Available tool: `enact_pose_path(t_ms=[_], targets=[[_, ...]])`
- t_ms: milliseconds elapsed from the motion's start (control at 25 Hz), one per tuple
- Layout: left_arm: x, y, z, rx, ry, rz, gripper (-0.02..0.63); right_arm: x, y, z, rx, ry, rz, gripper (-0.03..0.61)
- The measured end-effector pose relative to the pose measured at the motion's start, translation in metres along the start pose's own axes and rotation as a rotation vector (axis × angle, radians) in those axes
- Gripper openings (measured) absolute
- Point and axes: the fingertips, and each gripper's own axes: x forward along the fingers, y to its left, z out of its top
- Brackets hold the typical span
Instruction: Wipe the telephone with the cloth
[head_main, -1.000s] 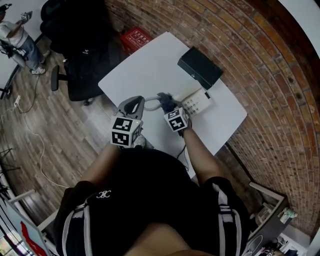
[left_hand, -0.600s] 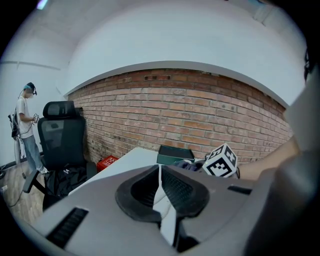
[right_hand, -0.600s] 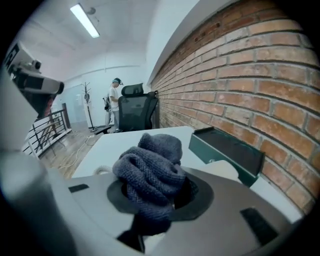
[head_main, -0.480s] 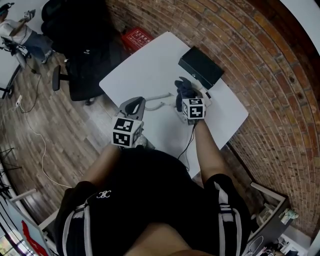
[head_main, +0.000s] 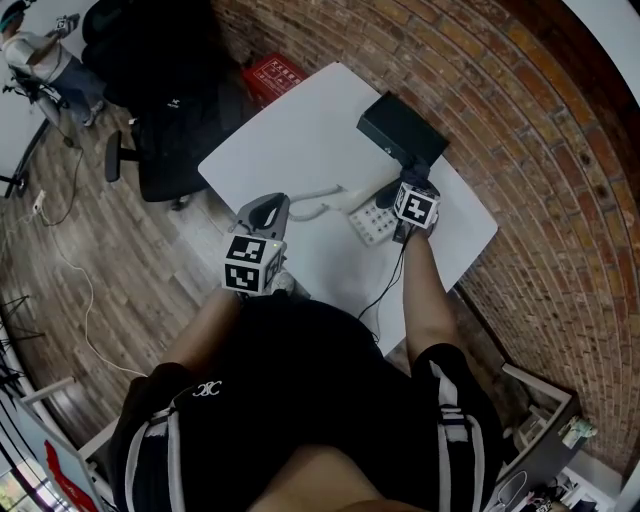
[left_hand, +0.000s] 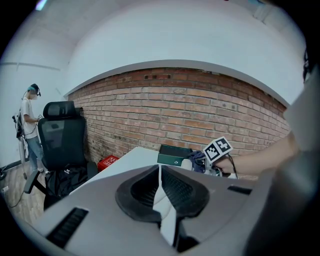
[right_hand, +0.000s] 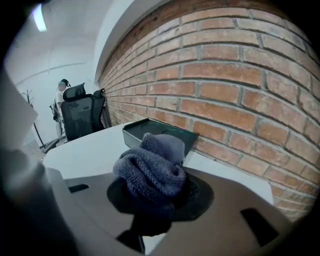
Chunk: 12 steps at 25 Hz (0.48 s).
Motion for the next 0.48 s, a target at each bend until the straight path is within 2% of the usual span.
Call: enact_pose_path(t_ms=[160, 480], targets=[[0.004, -0.002, 0.0, -0.002, 0.001, -0.014, 0.015, -0.008, 0.004, -0.01, -0.074, 0.039, -0.014, 0.086], [0.013, -0.012, 0.003, 0.012, 0.001, -0.048, 0.015, -0.016, 0.034, -0.033, -0.194, 0.076, 0.015, 0.083]])
